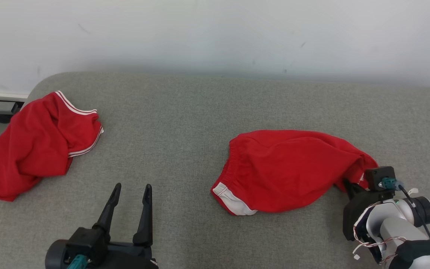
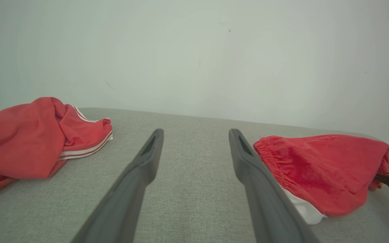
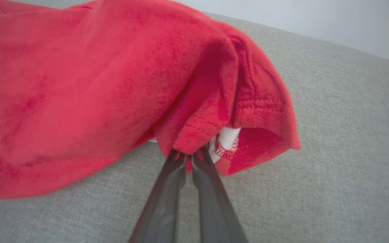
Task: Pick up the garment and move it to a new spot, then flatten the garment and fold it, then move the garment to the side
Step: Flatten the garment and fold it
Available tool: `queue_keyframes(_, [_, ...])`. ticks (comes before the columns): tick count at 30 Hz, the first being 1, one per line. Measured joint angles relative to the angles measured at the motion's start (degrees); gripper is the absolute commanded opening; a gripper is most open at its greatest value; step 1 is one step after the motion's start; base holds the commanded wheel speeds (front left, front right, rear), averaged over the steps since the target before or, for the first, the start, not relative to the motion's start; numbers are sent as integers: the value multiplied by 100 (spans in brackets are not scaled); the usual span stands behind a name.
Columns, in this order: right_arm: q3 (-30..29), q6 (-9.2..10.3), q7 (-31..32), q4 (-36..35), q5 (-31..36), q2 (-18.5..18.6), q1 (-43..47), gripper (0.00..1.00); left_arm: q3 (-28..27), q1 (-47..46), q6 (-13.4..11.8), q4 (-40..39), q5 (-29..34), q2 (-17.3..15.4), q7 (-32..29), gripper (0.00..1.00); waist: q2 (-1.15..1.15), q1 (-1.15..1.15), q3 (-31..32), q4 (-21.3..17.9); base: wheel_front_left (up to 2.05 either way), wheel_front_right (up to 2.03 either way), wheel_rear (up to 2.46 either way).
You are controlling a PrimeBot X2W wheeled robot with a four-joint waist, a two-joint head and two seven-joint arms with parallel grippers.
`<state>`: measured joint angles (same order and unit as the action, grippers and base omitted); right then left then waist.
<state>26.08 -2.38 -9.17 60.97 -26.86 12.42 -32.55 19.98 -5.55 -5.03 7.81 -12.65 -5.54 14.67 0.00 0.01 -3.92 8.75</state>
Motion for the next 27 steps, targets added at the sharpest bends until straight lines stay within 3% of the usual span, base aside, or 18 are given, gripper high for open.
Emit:
queue_keyframes(10, [29,-127,-264,5,21,4,60,0,-92,10,-3,60,-26,-3,0,100,0,0,72,-65,0,0,0])
queue_keyframes(19, [2,-216,-355,-75,14,104,155,0,-63,63,-8,58,-34,1,0,100,0,0,217,-361,0,0,0])
queue_keyframes(27, [-59,-274,-446,-431,-32,215,400,0,-11,62,-5,62,-34,15,0,100,0,-1,308,-456,0,0,0])
